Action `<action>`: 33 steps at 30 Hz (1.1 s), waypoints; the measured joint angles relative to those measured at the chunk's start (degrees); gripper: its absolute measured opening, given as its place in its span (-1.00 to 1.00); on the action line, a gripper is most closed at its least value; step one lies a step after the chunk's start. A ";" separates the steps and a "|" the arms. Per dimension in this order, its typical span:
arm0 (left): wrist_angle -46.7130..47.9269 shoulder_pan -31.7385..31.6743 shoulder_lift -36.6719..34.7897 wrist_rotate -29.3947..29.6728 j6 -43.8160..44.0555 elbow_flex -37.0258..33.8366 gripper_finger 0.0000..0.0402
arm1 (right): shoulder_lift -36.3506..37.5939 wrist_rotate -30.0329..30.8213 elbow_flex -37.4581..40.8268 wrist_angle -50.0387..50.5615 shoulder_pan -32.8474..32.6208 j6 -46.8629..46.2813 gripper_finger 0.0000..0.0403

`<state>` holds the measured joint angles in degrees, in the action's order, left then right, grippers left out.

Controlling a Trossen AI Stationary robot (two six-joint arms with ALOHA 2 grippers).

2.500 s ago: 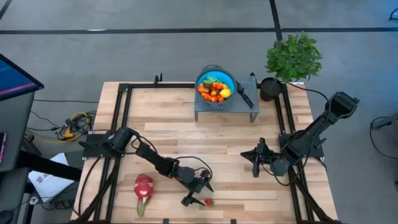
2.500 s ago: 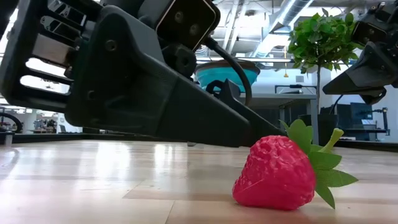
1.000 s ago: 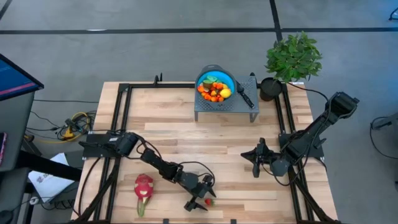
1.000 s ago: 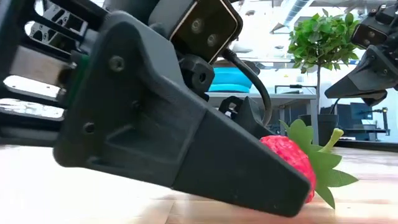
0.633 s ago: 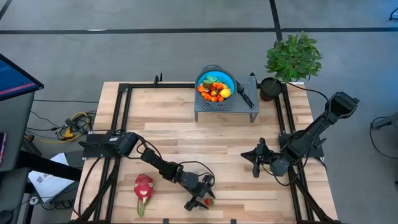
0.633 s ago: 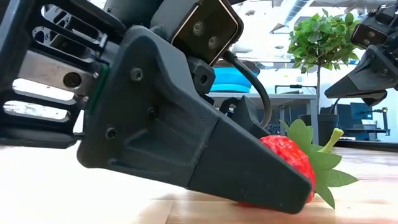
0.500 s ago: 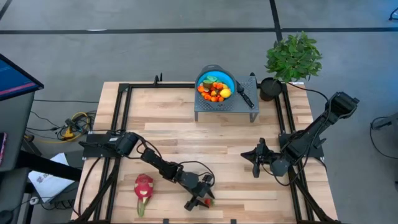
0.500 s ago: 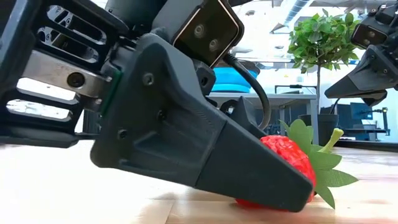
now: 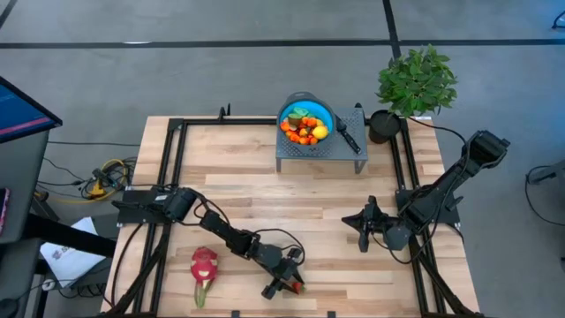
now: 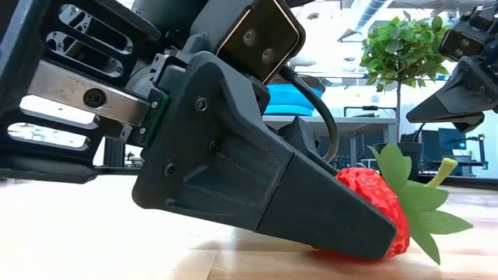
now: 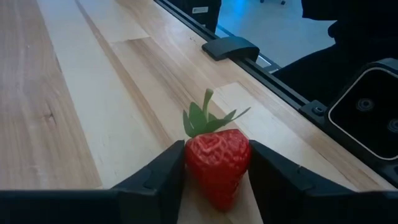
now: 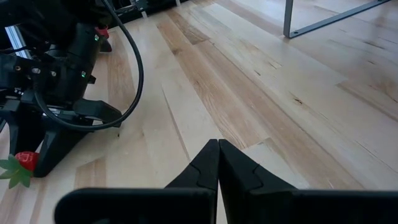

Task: Pick & Place Fruit
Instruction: Put the strawberry into the strainer bowl

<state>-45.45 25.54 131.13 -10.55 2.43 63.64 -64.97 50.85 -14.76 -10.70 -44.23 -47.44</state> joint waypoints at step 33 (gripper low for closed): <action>0.64 -10.11 -23.11 9.66 -2.60 -0.02 -0.27 | 0.01 -1.35 0.00 0.02 0.00 2.45 -1.00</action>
<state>-44.81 15.43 108.02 -0.89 -0.17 63.61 -64.96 49.50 -14.76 -10.68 -44.23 -44.99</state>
